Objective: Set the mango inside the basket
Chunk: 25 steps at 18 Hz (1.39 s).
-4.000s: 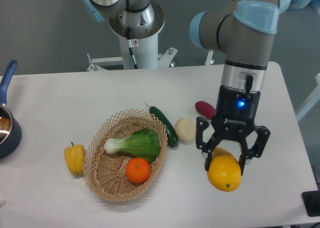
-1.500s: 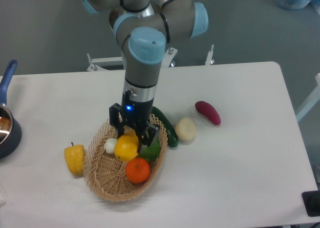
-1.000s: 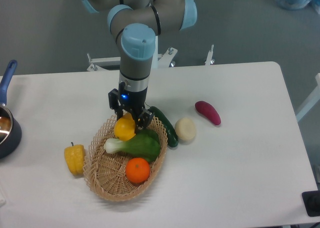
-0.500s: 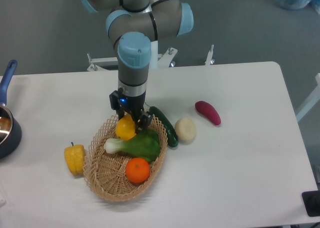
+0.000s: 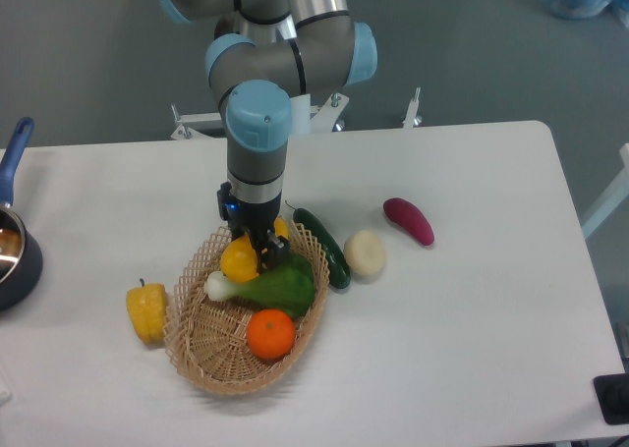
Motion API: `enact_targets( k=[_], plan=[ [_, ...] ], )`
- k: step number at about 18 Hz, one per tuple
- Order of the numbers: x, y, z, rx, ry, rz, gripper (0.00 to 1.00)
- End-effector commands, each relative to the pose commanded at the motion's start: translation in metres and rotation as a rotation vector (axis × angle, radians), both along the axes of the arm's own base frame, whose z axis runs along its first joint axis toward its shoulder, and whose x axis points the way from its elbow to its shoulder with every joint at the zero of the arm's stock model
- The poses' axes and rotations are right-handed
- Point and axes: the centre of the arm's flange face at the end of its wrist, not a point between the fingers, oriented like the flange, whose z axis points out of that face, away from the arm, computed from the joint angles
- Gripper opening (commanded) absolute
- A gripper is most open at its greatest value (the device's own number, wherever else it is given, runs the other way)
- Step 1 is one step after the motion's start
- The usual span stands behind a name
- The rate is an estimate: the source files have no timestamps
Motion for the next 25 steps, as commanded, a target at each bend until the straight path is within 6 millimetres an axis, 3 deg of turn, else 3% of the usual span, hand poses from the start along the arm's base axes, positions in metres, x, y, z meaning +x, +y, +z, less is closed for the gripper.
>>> enact_targets(
  k=[2,4,10,12,14,20,22,25],
  plan=[
    [0.000,0.000,0.000,-0.001,0.001,0.000,0.76],
    [0.000,0.001,0.002,0.002,0.004,0.000,0.97],
    [-0.005,0.004,0.019,0.033,0.026,0.018,1.00],
    [-0.014,0.013,0.038,0.066,0.051,0.020,1.00],
    [-0.038,0.022,0.067,0.111,0.092,0.040,1.00],
    [-0.167,0.010,0.139,0.211,0.227,0.183,1.00],
    [-0.197,-0.001,0.164,0.235,0.263,0.222,1.00],
    [-0.222,-0.013,0.199,0.244,0.292,0.244,1.00]
  ],
)
